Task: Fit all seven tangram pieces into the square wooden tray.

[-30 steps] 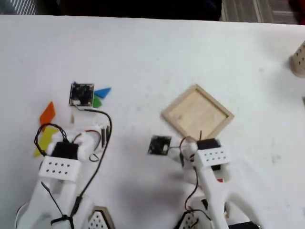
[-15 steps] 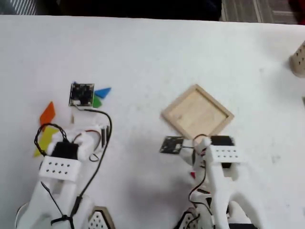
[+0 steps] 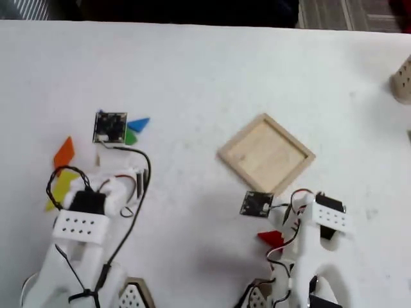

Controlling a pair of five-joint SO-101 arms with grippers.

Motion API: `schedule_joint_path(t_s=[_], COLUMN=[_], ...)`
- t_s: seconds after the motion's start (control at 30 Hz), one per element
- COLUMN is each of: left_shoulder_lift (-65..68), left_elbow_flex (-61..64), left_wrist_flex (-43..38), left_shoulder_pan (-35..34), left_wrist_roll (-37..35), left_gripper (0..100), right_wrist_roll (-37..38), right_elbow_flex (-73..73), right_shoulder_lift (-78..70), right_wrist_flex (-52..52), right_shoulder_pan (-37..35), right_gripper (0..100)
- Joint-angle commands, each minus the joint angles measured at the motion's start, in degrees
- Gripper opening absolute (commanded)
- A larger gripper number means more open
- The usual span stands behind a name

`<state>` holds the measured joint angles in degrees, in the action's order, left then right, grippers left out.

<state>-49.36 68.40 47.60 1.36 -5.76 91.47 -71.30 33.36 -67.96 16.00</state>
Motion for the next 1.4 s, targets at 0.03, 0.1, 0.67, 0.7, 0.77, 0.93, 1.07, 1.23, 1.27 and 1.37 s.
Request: schedule_joint_path(t_s=[0.03, 0.1, 0.67, 0.7, 0.77, 0.93, 1.07, 1.23, 1.27, 1.37], left_shoulder_lift=[0.0, 0.0, 0.0, 0.0, 0.0, 0.3, 0.3, 0.3, 0.3, 0.3], left_elbow_flex=[-0.6, -0.6, -0.5, -0.5, -0.5, 0.5, 2.2, 2.2, 2.2, 2.2], left_wrist_flex=[-1.3, -1.2, -1.4, -1.4, -1.4, -3.6, -7.1, -7.3, -7.4, -7.5], left_shoulder_pan=[0.2, 0.2, 0.1, 0.1, 0.1, 0.1, 0.1, 0.1, 0.1, 0.1], left_wrist_roll=[-0.4, -0.4, -0.3, -0.3, -0.2, -0.2, -0.2, -0.1, 0.5, 2.1], left_gripper=[14, 14, 14, 14, 14, 14, 14, 14, 14, 14], right_wrist_roll=[1.1, 1.1, -7.5, -7.4, -7.6, -7.6, -7.6, -9.0, -10.7, -14.9], right_elbow_flex=[0.1, -0.3, 4.4, 4.7, 4.7, 1.4, 0.8, 0.7, 0.7, 1.2], right_shoulder_lift=[1.2, 1.0, 0.7, 0.7, 0.7, 0.7, 0.9, 1.0, 1.2, 1.3], right_wrist_flex=[7.8, 15.5, 5.7, 3.2, 0.5, 2.7, 3.4, 3.4, 3.4, 3.6], right_shoulder_pan=[4.0, 6.4, 4.0, 3.7, 2.2, 1.4, -0.3, 0.0, -0.2, -0.6], right_gripper=[43.3, 43.3, 43.3, 43.0, 39.3, 19.1, 8.6, 8.1, 8.3, 8.5])
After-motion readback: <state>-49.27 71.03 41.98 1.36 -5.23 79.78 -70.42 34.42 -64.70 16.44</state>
